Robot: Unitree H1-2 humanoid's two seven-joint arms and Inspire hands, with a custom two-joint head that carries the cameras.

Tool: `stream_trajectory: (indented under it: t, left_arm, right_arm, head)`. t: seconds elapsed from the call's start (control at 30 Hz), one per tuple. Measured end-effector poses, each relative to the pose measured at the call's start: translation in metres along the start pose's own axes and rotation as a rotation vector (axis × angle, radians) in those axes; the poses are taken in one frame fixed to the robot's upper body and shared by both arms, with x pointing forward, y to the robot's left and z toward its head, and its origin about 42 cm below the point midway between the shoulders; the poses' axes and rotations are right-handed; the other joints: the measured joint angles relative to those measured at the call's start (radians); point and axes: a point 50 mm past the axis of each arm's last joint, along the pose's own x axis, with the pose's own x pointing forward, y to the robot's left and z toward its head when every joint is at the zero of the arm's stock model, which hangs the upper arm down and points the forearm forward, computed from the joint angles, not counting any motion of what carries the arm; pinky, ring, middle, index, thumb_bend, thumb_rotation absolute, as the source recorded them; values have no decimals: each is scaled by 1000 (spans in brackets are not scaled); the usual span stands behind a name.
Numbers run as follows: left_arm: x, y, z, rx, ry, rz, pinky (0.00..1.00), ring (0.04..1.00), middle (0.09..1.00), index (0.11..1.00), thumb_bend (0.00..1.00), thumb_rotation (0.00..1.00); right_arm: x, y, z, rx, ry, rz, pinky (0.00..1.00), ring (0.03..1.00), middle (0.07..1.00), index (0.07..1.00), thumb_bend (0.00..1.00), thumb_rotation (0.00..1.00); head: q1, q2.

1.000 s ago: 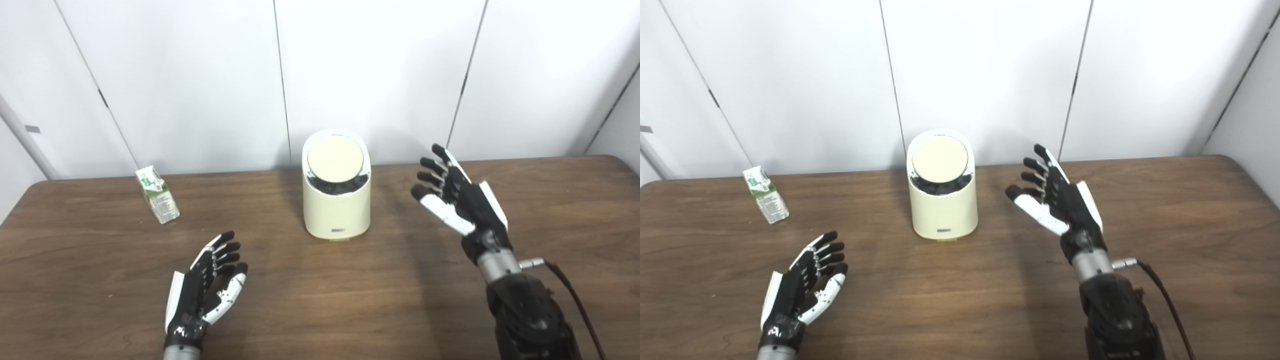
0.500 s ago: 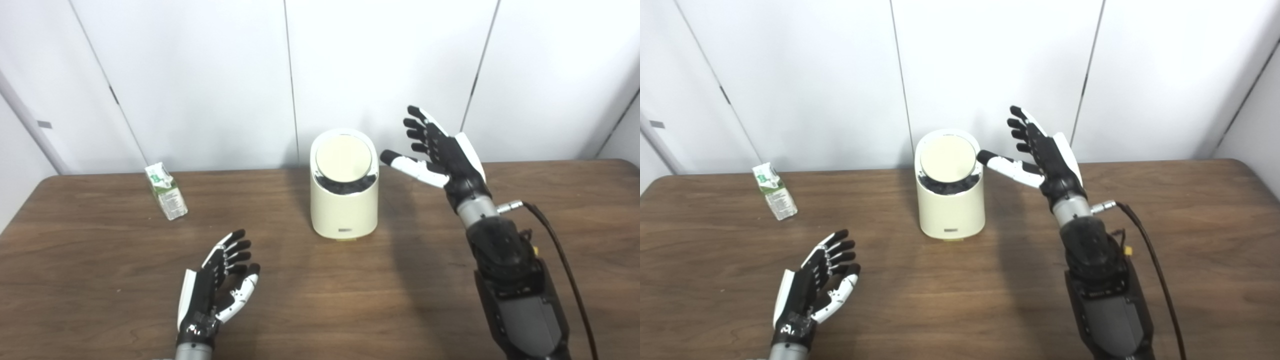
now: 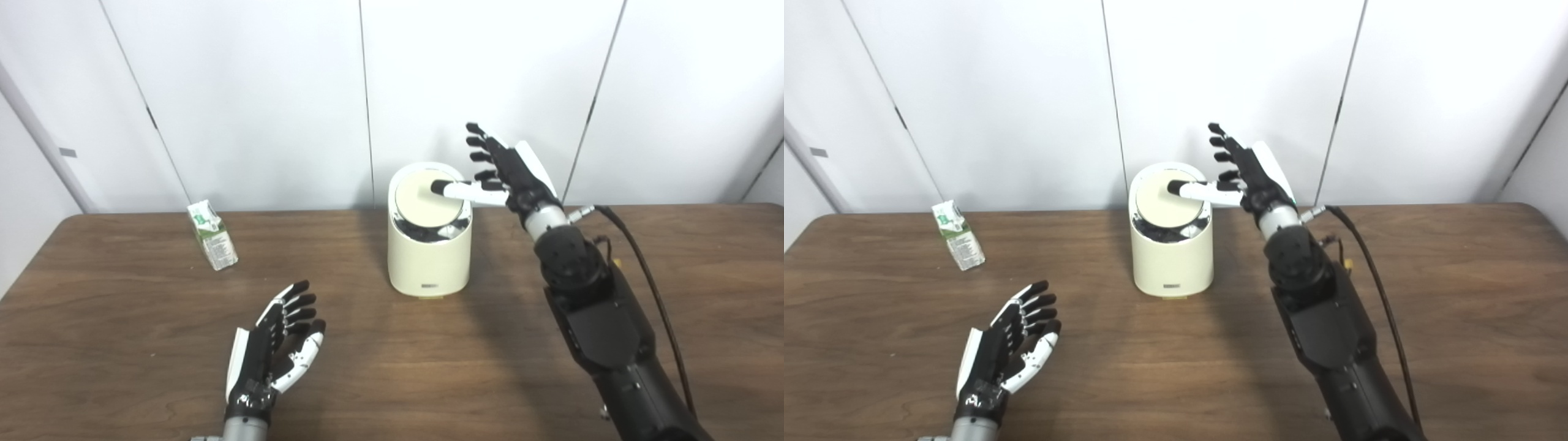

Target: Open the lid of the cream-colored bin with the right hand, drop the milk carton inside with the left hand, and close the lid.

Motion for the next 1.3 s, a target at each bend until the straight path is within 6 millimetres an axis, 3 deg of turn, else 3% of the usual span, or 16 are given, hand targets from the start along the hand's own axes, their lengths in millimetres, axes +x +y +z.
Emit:
stream_trajectory:
  t: [0.4, 0.6, 0.83, 1.1, 1.3]
  left_arm:
    - [2, -2, 1, -4, -7, 0, 694, 755, 801, 872, 350, 289]
    - [6, -3, 1, -7, -15, -2, 691, 752, 800, 871, 364, 341]
    - [9, -4, 1, -11, -32, -4, 690, 751, 799, 874, 370, 330]
    - [11, -5, 1, -13, -32, -4, 695, 752, 797, 872, 364, 288]
    - [11, -5, 1, -18, -32, -3, 710, 761, 803, 877, 378, 317]
  right_arm:
    - [9, 11, -4, -79, 22, 16, 682, 843, 894, 924, 822, 325]
    - [8, 11, -4, -108, 16, 15, 694, 842, 890, 923, 839, 288]
    - [8, 7, -5, -127, -2, 16, 705, 848, 892, 929, 845, 259]
    - [5, 2, -4, -165, -16, 37, 701, 845, 887, 924, 847, 279]
    - [4, 1, -2, -188, -9, 63, 688, 845, 889, 921, 850, 289]
  head:
    - [3, 8]
    - [3, 9]
    - [0, 9]
    - [-5, 12]
    - [-3, 14]
